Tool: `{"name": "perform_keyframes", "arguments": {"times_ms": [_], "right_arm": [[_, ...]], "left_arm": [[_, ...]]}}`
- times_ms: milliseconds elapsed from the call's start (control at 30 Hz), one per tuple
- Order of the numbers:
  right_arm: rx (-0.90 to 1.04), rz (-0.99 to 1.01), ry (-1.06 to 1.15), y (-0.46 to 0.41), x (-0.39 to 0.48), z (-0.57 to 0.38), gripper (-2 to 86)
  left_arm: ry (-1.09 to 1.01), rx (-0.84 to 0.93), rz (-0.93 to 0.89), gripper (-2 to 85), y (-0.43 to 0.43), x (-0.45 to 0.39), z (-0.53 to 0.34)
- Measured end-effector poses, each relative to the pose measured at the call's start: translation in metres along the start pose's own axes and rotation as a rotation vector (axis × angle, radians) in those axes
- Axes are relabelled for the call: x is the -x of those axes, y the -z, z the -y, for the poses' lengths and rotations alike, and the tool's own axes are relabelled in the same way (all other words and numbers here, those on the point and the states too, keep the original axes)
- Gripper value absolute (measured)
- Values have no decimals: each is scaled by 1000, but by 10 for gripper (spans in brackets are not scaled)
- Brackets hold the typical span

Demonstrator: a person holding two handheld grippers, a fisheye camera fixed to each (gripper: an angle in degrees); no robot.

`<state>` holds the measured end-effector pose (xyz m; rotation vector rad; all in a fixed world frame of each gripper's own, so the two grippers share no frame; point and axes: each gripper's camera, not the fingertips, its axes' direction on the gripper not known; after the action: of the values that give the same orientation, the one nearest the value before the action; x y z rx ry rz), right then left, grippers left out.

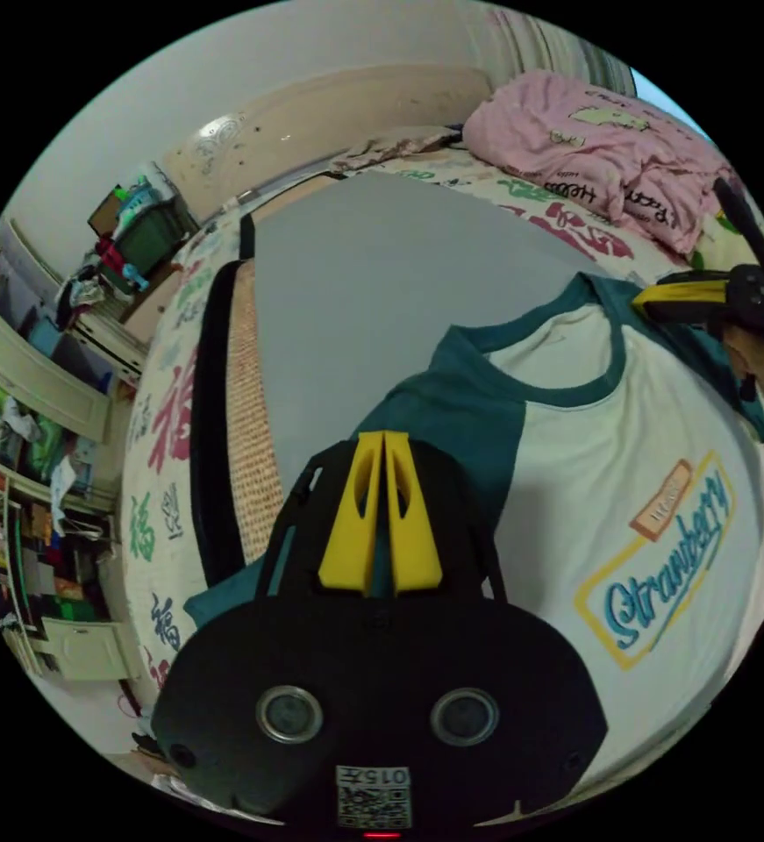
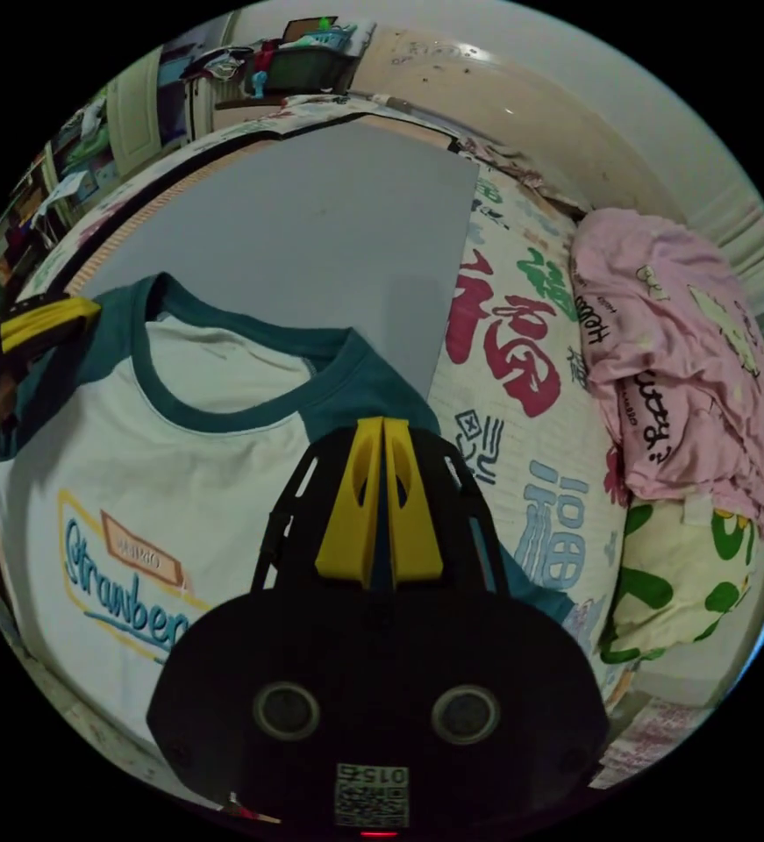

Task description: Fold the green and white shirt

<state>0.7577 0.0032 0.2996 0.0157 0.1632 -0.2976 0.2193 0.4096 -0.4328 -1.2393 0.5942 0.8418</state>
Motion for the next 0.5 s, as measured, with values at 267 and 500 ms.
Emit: {"name": "perform_keyframes", "arguments": {"times_ms": [267,500], "right_arm": [[18,-93,-19,0,-13,40,2],[-178,319,-145,90,-90,-28,74]], "left_arm": [[-4,-5,112,-5,15,3,6],[238,-294,-124,36,163,94,-86]]}}
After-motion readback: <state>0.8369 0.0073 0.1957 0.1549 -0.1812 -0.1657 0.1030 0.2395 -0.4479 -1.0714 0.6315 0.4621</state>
